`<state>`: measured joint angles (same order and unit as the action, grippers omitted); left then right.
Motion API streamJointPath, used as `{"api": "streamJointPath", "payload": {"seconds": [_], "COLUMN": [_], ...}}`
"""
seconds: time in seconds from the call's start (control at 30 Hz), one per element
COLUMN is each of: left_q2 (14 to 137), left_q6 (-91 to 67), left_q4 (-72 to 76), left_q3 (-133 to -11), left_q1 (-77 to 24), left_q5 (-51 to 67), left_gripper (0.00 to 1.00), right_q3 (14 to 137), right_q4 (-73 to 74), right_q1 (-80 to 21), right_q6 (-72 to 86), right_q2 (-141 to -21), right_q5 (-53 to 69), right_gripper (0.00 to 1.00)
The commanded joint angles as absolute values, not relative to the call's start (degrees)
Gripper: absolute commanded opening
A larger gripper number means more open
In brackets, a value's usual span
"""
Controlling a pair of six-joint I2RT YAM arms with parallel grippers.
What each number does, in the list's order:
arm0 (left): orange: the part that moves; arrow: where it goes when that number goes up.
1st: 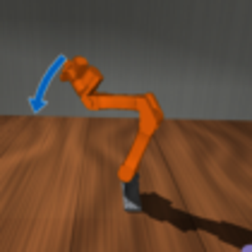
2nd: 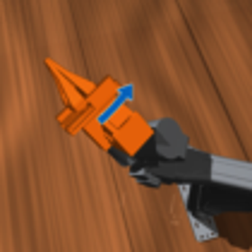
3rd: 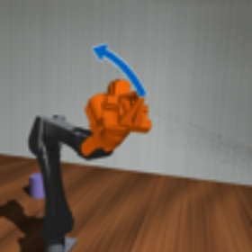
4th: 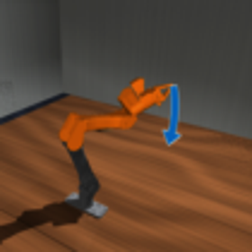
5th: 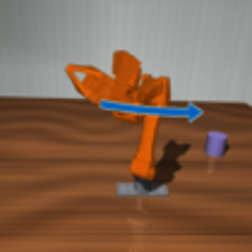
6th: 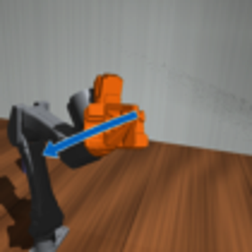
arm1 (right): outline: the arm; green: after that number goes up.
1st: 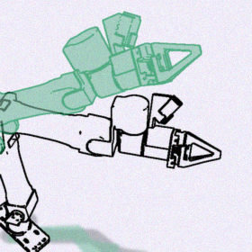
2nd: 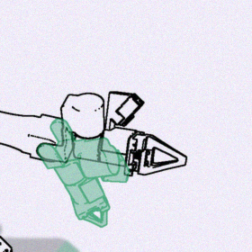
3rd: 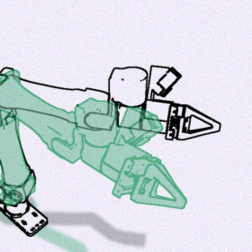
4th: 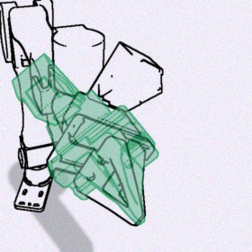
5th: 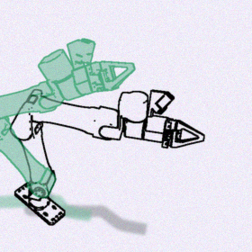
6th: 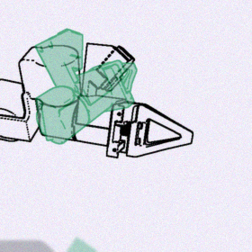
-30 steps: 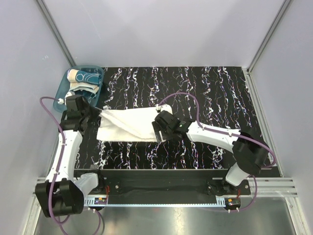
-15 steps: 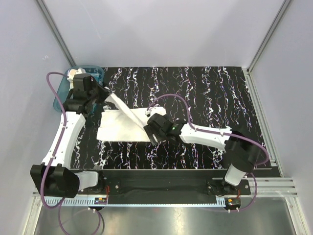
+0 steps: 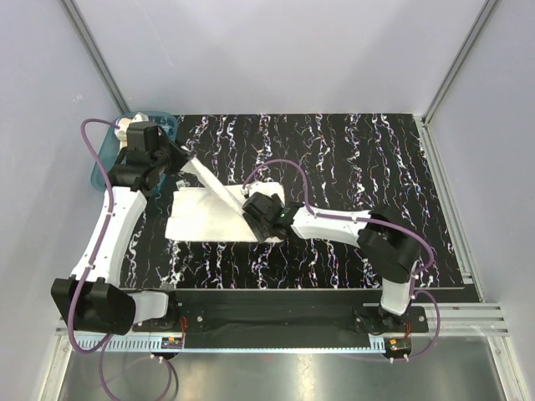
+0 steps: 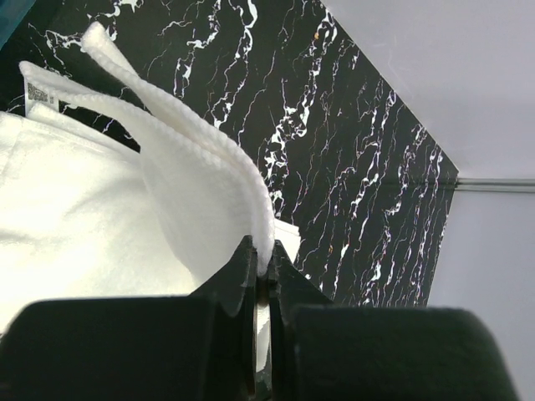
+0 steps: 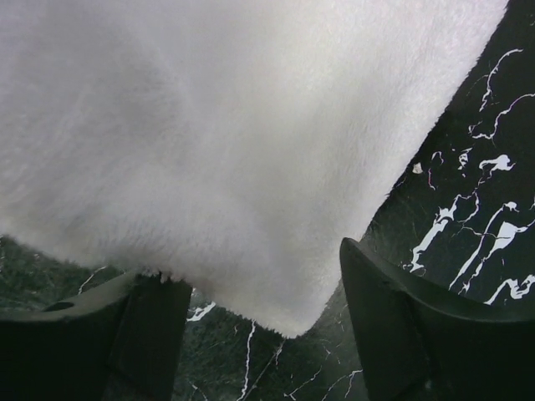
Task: Roll the towels
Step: Fold the towel
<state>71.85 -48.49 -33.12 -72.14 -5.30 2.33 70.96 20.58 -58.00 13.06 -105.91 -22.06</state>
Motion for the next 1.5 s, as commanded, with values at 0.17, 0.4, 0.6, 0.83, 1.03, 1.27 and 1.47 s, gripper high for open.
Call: {"api": "streamJointPath", "payload": {"seconds": [0.17, 0.4, 0.6, 0.83, 1.03, 1.27, 1.47], "left_q2": [71.63, 72.51, 74.7, 74.02, 58.38, 54.93, 59.23], "left_q6": [-48.34, -47.55, -43.78, -30.68, -37.68, -39.2, -40.52], "left_q4": [-31.46, -31.55, -26.38, -17.97, -0.3, 3.07, 3.87], "left_q3": [-76.29, -76.81, -77.26, -69.38, -38.66, -25.06, -21.28], "left_q1": [-5.54, -5.54, -6.15, -6.59, -6.59, -6.59, -6.59], "left_q5": [1.85, 1.93, 7.89, 16.79, 17.23, 12.39, 8.18], "left_gripper": [0.0, 0.0, 0.0, 0.0, 0.0, 0.0, 0.0], "right_q3": [72.25, 71.19, 72.42, 71.28, 74.44, 73.13, 71.81], "right_q4": [16.61, 16.78, 24.24, 32.78, 41.12, 39.91, 38.5], "right_q1": [-56.34, -55.37, -51.87, -50.71, -50.63, -50.63, -50.8], "right_q6": [11.69, 12.39, 18.44, 34.18, 44.63, 44.83, 43.77], "right_q2": [-108.28, -105.47, -104.06, -103.27, -109.24, -108.99, -108.55], "right_q5": [-24.96, -30.05, -40.22, -47.11, -47.72, -46.15, -43.51], "right_gripper": [0.54, 0.1, 0.0, 0.0, 0.0, 0.0, 0.0]}}
